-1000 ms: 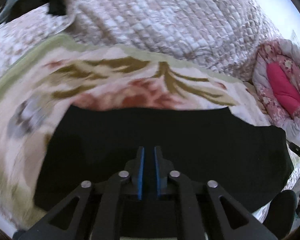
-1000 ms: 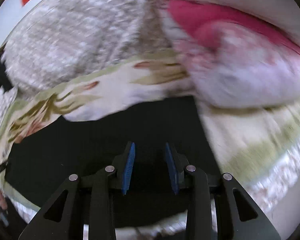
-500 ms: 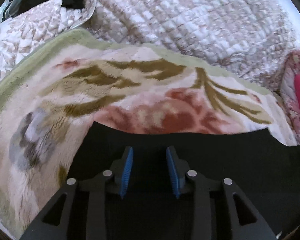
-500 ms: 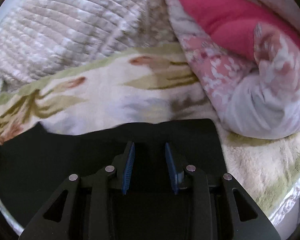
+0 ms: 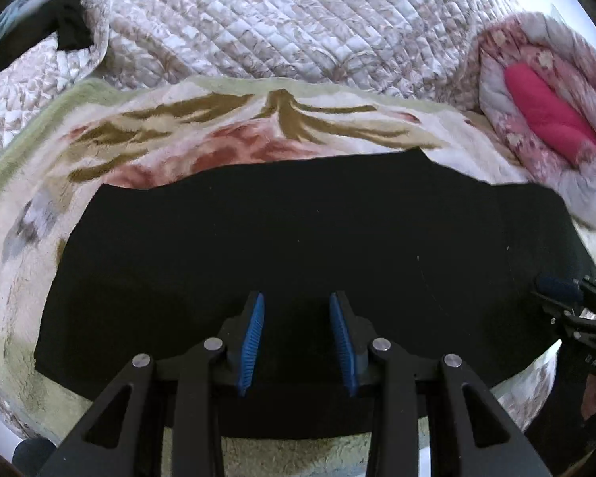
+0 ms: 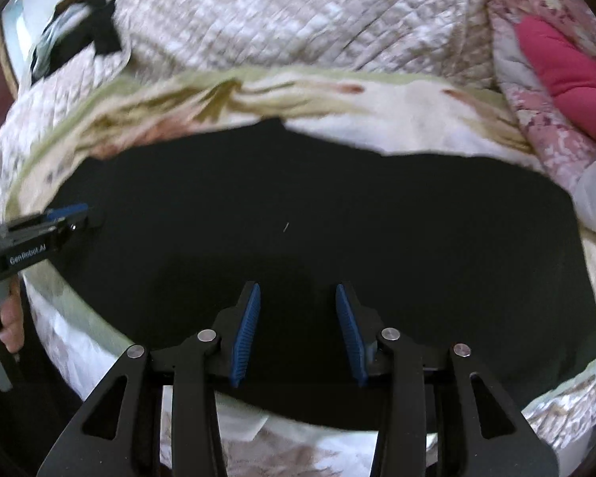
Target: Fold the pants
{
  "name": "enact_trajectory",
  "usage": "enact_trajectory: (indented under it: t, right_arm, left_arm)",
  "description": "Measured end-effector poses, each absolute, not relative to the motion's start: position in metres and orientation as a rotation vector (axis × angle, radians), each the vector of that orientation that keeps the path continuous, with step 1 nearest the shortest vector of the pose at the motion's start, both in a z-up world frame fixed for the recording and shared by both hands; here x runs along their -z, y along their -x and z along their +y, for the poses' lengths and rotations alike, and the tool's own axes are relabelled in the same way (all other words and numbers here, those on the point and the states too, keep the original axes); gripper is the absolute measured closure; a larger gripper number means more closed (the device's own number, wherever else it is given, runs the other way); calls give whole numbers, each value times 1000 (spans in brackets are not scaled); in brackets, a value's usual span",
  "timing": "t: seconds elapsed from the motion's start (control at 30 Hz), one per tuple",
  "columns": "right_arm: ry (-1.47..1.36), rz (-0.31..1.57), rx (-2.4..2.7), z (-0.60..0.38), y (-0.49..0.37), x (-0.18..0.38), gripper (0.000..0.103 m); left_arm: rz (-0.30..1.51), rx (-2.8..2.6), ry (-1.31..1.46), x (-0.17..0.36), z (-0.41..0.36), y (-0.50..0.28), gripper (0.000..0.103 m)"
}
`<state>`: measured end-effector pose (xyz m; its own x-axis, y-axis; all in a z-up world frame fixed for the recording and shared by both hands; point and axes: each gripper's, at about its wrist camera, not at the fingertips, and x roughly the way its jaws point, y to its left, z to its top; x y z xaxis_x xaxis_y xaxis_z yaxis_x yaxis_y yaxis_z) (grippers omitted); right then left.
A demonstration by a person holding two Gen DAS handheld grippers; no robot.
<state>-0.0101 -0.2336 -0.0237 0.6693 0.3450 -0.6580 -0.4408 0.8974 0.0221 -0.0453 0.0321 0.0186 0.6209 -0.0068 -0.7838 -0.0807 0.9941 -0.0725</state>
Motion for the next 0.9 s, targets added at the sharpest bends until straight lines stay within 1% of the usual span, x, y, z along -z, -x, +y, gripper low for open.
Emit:
enact_trajectory:
  t: [0.17, 0.3, 0.37, 0.5, 0.6, 0.73, 0.9]
  right_arm:
    - [147, 731, -430, -234, 13, 18, 55]
    - [149, 687, -460, -231, 30, 10, 55]
    - [168, 668, -478, -226, 35, 12, 54]
    - [187, 697, -477, -219, 33, 28, 54]
    - [220, 669, -465, -216, 36, 31, 53]
    - [219, 667, -471, -213, 36, 32, 46]
    - [241, 656, -464, -211, 40, 24, 46]
  left_arm:
    - [906, -47, 110, -25, 31, 52, 65]
    - [892, -56, 113, -29, 33, 64, 65]
    - [894, -63, 111, -28, 34, 70, 65]
    - [921, -71, 111, -18, 37, 74, 65]
    - [909, -72, 99, -16, 36, 77, 65]
    - [907, -74, 92, -15, 36, 77, 65]
    - [899, -114, 90, -19, 43, 77, 65]
